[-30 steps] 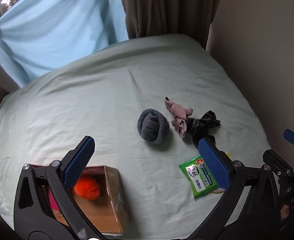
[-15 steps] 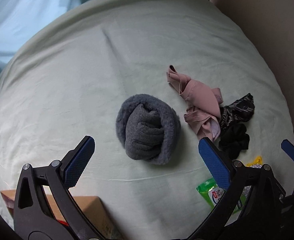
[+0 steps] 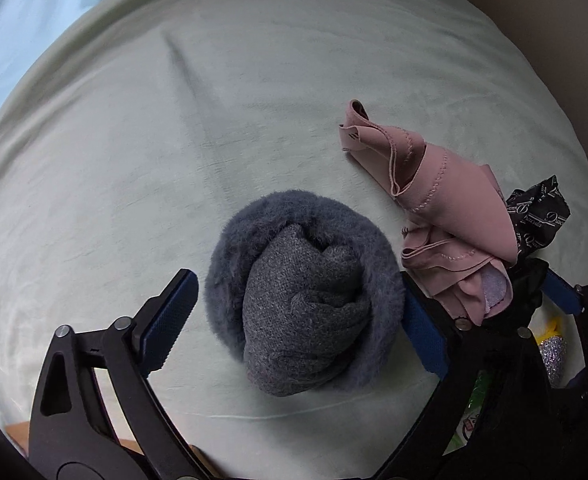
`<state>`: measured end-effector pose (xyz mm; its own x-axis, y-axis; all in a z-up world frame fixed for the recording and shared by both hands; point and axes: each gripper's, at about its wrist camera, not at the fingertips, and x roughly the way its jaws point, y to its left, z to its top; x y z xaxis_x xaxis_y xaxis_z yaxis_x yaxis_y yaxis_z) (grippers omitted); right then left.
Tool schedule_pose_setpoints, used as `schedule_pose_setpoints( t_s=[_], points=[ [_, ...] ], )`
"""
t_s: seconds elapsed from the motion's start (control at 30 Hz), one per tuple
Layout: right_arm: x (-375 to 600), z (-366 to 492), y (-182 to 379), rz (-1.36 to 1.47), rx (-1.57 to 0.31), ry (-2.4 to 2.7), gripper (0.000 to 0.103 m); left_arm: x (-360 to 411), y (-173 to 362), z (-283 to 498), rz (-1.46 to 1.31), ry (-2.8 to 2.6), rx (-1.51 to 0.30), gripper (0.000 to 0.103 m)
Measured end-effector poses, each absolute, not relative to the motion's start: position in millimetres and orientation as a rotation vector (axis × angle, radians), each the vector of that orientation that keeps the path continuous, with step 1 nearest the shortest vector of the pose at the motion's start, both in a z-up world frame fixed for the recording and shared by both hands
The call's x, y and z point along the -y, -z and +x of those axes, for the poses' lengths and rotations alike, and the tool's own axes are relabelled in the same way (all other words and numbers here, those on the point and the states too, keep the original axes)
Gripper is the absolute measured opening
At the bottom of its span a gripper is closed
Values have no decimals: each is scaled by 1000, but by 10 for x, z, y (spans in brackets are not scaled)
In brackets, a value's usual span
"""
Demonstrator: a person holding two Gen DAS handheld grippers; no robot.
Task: Organize soft objects
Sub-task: 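Grasp the grey beanie with the left tool while the right tool grasps the black fabric, then carry the grey beanie and black fabric into the cardboard box and release both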
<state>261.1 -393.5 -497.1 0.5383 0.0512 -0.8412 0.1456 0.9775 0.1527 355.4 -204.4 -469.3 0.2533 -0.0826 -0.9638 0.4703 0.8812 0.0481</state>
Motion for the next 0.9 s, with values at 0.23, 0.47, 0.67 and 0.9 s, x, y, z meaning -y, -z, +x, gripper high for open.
schedule_pose_setpoints(
  t_s=[0.23,0.47,0.67,0.9],
  points=[
    [3968,2583,5023,181,-1006,93,59,2138,4705,3526,399,464,-1238,61],
    [3991,2555,5000,186,-995,96,33,2072,4649,3466,387,464,-1233,50],
    [3991,2425,4814,190,-965,96,28,2101,4467,3319,380,451,-1215,49],
    [4012,2223,4425,198,-920,99,25,2019,4022,3108,360,443,-1171,49]
  ],
)
